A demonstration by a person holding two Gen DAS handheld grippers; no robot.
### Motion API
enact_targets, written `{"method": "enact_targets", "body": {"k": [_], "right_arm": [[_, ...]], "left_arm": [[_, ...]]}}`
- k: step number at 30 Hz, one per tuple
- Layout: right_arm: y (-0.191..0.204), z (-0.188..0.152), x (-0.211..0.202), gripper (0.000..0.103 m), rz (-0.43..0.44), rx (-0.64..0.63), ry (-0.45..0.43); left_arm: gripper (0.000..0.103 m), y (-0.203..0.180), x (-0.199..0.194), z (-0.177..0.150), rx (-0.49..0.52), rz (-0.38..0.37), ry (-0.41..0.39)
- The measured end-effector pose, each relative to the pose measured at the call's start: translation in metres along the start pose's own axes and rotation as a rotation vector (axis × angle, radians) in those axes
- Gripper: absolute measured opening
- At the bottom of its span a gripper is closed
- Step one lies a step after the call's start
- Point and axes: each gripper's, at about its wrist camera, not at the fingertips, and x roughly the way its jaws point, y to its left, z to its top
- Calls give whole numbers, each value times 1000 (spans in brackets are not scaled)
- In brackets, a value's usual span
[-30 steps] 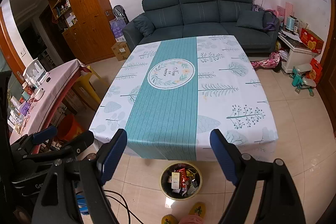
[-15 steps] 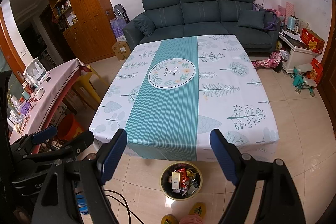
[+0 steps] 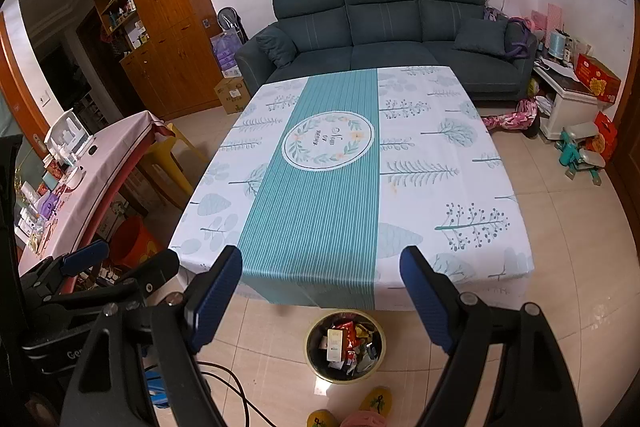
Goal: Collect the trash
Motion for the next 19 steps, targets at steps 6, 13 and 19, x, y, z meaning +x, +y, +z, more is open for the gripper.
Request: {"method": "enact_targets", "body": {"k": [6, 13, 19], "right_arm": [[1, 1, 1, 82, 0, -1, 1], [2, 0, 1, 82, -1, 1, 2], [2, 0, 1, 82, -1, 2, 4]], "left_arm": [[100, 1, 1, 1, 0, 0, 1], [100, 1, 2, 1, -3, -2, 7], [100, 0, 7, 4, -10, 4, 15]]}}
